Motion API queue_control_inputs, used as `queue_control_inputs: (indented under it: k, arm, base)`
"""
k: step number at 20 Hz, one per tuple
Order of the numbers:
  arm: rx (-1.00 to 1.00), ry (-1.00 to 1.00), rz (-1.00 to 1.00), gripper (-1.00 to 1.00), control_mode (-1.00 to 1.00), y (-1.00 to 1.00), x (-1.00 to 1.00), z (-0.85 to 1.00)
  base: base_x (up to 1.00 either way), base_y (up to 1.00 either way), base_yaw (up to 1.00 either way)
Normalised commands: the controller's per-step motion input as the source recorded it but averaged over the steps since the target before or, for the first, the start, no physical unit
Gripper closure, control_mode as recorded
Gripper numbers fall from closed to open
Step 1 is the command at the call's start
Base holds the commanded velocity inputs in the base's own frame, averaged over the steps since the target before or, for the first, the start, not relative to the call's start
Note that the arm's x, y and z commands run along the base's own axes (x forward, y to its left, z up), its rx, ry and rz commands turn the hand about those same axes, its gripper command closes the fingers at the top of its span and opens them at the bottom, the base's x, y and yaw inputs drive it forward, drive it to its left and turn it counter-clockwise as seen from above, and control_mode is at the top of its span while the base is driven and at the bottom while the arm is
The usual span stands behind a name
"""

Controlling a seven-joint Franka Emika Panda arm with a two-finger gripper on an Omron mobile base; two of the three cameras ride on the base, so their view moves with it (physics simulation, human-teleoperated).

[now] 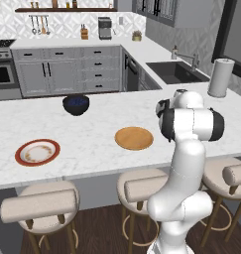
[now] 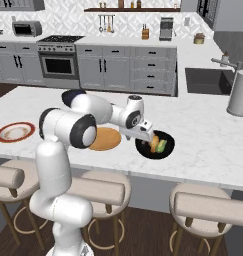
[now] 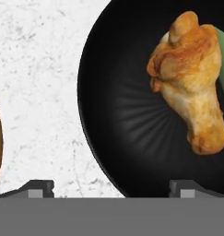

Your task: Pick the chicken drumstick and corn from their plates and place them in the bowl. Then put the bowl in the fridge.

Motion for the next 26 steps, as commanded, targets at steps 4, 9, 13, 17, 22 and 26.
queue_control_inputs:
  k: [4,9,13,17,22,26]
  arm:
    - [0.00,0.00,0.04,-1.00,-1.00,-0.01,0.05,-0.31]
    - [0.00,0.00,0.08,-1.00,-1.00,-0.07,0.01,-0.23]
    - [0.00,0.00,0.09,-1.00,-1.00,-0.07,0.05,-0.18]
    - [0.00,0.01,0.08,-1.00,-1.00,0.00,0.00,-0.19]
    - [0.00,0.01,0.04,1.00,-1.00,0.00,0.00,-0.10]
    - [0.00,0.00,0.00,1.00,-1.00,0.00,0.00,0.00]
  base:
    - [0.00,0.00,0.00]
    - [0.00,0.00,0.00]
    - [0.00,0.00,0.00]
    - [0.00,0.00,0.00]
    - [0.00,0.00,0.00]
    - [0.00,0.00,0.00]
